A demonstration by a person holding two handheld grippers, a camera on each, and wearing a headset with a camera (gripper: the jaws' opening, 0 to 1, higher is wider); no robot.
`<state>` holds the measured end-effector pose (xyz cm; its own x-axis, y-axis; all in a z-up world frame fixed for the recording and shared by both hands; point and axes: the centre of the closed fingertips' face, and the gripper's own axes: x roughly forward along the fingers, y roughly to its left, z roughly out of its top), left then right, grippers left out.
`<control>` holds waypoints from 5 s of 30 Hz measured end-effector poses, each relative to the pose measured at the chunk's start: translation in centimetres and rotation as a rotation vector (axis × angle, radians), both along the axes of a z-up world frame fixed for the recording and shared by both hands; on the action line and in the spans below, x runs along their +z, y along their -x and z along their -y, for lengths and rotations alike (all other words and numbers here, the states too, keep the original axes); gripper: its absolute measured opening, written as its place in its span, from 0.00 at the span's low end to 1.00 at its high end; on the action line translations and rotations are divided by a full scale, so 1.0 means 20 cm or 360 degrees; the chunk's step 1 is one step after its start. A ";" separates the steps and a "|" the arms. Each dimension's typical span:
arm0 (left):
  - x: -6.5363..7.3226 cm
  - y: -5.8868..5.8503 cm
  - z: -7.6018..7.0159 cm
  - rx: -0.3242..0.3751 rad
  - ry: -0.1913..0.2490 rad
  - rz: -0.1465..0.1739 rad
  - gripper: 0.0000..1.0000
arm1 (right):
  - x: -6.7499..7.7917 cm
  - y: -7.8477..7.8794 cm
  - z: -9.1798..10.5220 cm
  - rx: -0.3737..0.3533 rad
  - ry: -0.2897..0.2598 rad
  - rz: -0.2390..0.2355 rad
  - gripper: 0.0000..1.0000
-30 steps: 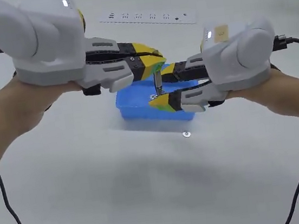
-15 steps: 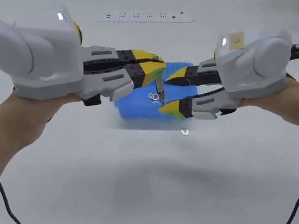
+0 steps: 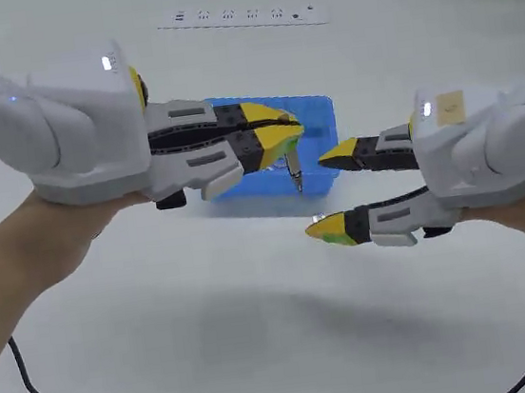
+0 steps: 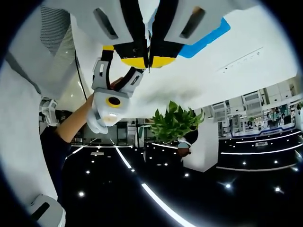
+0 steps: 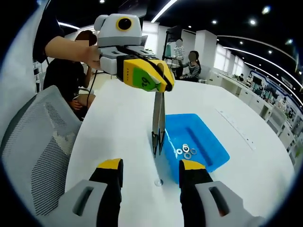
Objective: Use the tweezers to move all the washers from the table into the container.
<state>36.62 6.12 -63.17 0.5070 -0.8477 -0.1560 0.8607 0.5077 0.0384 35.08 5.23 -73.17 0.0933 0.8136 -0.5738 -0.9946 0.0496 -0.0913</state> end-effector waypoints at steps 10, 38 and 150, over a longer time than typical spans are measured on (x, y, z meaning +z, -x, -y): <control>-0.06 0.02 0.09 -0.0071 0.0048 0.0016 0.05 | -0.08 0.01 0.13 -0.0128 -0.0005 -0.0050 0.60; -0.26 -0.03 0.18 -0.0162 -0.0088 -0.0021 0.05 | -0.18 0.05 0.22 -0.0379 -0.0161 -0.0233 1.00; -0.07 0.15 0.01 -0.0083 -0.0017 -0.0184 0.33 | 0.06 0.03 -0.15 0.0181 -0.0153 -0.0058 0.09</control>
<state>33.57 5.83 -64.48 0.4401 -0.8705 -0.2202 0.8850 0.4620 -0.0575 34.58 8.30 -71.96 -0.0217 0.8691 -0.4942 -0.9969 -0.0565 -0.0555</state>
